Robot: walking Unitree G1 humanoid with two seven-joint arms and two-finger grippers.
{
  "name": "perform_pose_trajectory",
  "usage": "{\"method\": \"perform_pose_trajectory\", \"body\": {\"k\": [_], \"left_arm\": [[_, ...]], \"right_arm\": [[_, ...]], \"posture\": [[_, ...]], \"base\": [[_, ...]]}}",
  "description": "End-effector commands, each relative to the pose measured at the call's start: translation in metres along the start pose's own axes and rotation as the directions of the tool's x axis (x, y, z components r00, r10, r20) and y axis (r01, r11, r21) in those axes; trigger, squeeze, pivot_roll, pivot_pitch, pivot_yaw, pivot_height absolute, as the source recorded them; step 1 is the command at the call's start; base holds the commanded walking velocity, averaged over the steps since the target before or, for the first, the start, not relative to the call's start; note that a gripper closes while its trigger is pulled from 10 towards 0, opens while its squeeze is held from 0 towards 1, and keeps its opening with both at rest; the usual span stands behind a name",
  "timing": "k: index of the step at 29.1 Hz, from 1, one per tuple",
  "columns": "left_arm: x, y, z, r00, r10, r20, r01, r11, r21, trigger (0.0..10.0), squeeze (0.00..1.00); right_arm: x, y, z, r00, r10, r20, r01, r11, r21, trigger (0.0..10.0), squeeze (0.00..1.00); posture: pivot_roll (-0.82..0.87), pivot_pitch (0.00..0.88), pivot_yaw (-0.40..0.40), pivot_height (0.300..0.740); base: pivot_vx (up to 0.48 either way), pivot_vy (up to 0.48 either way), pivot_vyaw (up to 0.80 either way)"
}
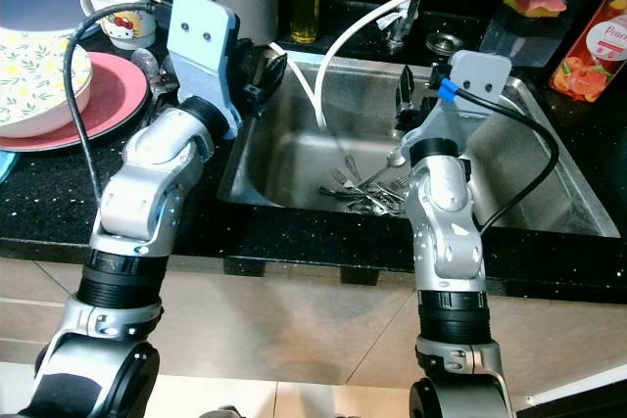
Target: Kitchen organization
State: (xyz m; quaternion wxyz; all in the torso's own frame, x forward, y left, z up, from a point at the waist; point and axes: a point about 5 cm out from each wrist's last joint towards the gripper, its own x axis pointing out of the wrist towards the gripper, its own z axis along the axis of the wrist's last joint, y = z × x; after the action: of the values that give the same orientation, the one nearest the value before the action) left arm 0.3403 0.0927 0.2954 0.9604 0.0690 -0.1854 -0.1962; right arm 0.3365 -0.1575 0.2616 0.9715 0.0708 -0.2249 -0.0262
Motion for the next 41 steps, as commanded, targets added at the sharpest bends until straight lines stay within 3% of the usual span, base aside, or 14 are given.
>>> {"method": "perform_pose_trajectory", "body": {"k": [1,41], "left_arm": [[-0.0019,-0.002,-0.0001,1.0,-0.013,-0.002,0.013,1.0,0.0,10.0,0.0],[-0.0016,-0.0018,0.0026,1.0,-0.011,-0.001,0.011,1.0,-0.004,10.0,0.0]], "right_arm": [[0.0006,-0.0003,0.0042,1.0,-0.002,0.022,0.001,1.0,0.013,10.0,0.0],[-0.0002,-0.0011,0.0032,1.0,-0.007,0.017,0.006,1.0,0.016,10.0,0.0]], "posture": [[0.27,0.067,-0.07,0.74],[0.27,0.088,-0.07,0.74]], "base": [[0.0,0.0,0.0],[0.0,0.0,0.0]]}}
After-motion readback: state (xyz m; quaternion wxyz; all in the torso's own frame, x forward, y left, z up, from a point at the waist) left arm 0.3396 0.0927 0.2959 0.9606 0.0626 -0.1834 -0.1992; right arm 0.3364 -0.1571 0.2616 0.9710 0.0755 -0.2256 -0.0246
